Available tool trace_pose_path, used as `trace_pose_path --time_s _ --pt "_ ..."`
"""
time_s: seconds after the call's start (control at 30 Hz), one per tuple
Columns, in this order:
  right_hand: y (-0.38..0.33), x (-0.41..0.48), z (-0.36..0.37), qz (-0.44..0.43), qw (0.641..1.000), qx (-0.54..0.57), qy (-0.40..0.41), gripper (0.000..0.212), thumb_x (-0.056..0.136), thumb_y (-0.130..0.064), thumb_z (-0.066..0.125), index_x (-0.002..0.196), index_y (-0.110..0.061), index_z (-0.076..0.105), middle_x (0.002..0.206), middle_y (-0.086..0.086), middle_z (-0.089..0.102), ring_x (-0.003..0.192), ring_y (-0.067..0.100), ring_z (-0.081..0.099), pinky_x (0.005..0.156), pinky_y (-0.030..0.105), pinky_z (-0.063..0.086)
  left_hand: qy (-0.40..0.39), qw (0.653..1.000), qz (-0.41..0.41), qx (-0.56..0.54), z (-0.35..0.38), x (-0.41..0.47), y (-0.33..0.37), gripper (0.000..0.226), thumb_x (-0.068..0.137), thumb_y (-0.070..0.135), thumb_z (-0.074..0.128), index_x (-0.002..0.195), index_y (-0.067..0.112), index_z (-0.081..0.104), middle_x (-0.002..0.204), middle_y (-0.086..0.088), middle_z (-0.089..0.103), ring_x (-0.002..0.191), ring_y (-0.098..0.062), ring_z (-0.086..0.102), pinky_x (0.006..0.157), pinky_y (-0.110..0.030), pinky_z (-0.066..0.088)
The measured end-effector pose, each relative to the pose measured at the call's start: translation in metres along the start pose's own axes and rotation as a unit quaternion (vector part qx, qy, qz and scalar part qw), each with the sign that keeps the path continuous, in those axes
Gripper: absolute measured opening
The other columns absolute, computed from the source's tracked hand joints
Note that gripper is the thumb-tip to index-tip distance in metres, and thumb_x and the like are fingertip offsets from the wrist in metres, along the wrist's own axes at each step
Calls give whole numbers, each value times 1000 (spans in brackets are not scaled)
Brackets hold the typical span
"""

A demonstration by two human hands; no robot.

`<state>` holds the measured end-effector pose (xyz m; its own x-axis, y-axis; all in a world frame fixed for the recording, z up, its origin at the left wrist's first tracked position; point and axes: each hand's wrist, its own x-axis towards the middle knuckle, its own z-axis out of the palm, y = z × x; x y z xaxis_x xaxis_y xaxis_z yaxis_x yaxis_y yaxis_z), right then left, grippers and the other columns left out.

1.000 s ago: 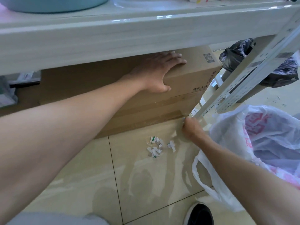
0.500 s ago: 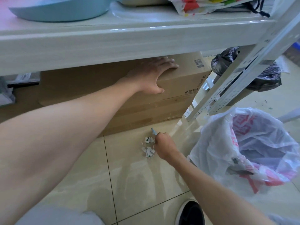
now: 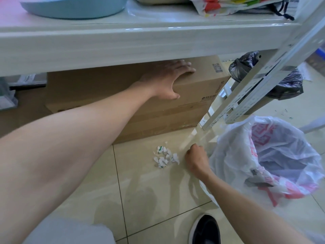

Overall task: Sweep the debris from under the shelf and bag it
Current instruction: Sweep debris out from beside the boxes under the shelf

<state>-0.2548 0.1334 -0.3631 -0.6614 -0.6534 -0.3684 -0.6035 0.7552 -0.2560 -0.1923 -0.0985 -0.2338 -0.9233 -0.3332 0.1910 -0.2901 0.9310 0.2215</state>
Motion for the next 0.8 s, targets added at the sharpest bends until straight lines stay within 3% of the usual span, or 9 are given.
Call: trace_pose_path --time_s 0.13,0.23,0.33,0.53,0.67,0.8 --pt "-40 -11 27 -33 999 26 -12 17 89 0 41 90 -1 58 102 21 62 95 37 57 69 35 38 -4 1000 0 -5 -1 -1 0 88 73 38 76 149 35 31 158 13 24 147 -11 18 115 -28 18" --pt "-71 -20 40 -53 997 55 -21 18 91 -6 45 97 1 60 105 22 62 99 39 58 77 39 46 -4 1000 -2 -9 -1 -1 -1 88 73 38 76 149 36 31 158 13 24 147 -11 18 114 -26 17" --pt "-92 -22 41 -65 995 68 -39 23 88 0 39 94 4 61 102 24 63 95 40 60 70 38 46 -3 1000 -1 -11 -1 -1 0 88 73 38 75 149 35 32 158 12 24 147 -11 18 113 -24 15" --pt "-84 4 10 -70 997 31 -26 15 84 2 42 71 -1 50 91 24 63 76 38 54 61 34 38 -2 1000 -2 -12 -1 -1 0 88 72 38 75 149 35 32 158 11 25 147 -12 19 116 -27 15" --pt "-71 23 -3 -86 996 -16 10 12 84 2 45 82 2 57 95 24 64 75 37 53 60 33 37 0 1000 -2 -15 -2 -2 0 87 73 36 74 149 34 32 158 11 25 147 -12 18 115 -25 14" --pt "-68 30 6 -111 993 -49 -8 20 86 3 41 94 5 59 99 23 62 87 40 59 64 35 40 2 1000 0 -10 -2 -3 1 88 72 37 75 149 34 33 158 11 26 146 -11 20 112 -22 14"
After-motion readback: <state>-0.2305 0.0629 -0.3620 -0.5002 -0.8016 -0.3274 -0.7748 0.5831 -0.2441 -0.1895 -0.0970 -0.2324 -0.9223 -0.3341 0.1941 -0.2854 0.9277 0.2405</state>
